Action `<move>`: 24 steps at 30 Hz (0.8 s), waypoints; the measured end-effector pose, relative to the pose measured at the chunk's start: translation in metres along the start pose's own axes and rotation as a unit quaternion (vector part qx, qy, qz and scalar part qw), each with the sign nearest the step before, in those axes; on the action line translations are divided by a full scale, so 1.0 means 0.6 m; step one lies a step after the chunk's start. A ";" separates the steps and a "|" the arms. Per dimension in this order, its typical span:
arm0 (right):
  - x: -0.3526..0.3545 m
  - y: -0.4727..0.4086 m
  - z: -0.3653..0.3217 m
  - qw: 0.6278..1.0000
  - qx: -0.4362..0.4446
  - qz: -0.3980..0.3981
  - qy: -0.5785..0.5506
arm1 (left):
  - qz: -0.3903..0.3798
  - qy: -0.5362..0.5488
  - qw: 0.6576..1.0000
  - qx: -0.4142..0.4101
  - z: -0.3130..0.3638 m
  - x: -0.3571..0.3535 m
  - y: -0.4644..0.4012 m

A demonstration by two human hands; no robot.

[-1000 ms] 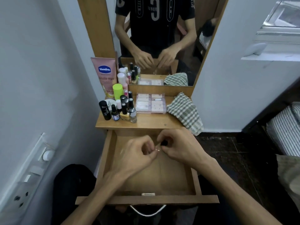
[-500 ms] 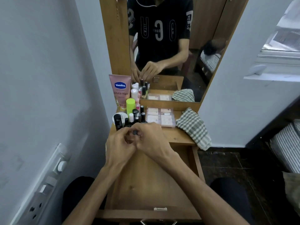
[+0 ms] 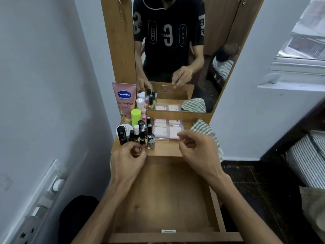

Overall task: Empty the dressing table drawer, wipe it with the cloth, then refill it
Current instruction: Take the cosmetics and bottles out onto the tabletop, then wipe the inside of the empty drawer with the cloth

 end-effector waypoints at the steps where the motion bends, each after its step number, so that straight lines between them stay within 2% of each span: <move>1: 0.010 0.002 0.014 1.000 -0.013 0.007 0.008 | -0.001 -0.001 1.000 0.000 0.000 -0.002 0.001; 6: 0.062 0.005 0.087 0.988 -0.090 0.083 0.100 | 0.006 -0.011 1.000 -0.008 0.003 -0.004 0.006; 8: 0.071 -0.003 0.113 0.981 -0.110 0.087 0.137 | 0.018 -0.020 1.000 -0.003 0.008 0.001 0.014; 10: 0.059 -0.019 0.138 0.978 -0.129 0.017 0.164 | 0.045 -0.017 0.999 0.008 0.013 0.010 0.024; 12: 0.033 -0.031 0.158 0.965 -0.143 -0.100 0.194 | 0.065 0.000 0.998 0.001 0.024 0.016 0.039; 14: 0.010 -0.034 0.168 0.949 -0.146 -0.179 0.215 | 0.053 0.008 0.997 -0.046 0.046 0.011 0.054; 15: 0.005 -0.034 0.171 0.948 -0.142 -0.189 0.215 | 0.039 0.005 0.996 -0.080 0.059 0.006 0.061; 17: 0.005 -0.032 0.174 0.956 -0.135 -0.160 0.207 | 0.009 0.001 0.992 -0.129 0.083 -0.005 0.075; 19: 0.016 -0.021 0.172 0.965 -0.136 -0.111 0.192 | -0.013 0.009 0.990 -0.140 0.096 -0.012 0.081; 24: 0.078 0.046 0.126 0.979 -0.149 -0.033 0.133 | -0.022 0.009 0.997 -0.073 0.059 0.000 0.092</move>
Point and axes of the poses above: each hand's wrist, its own y-axis away from the middle knuckle, its own x-axis out of the back of the hand, z = x × y, the point moved 6 cm from there along -y, towards the middle knuckle, and after that the axes turned 5 degrees about x, right-handed, at the moved point
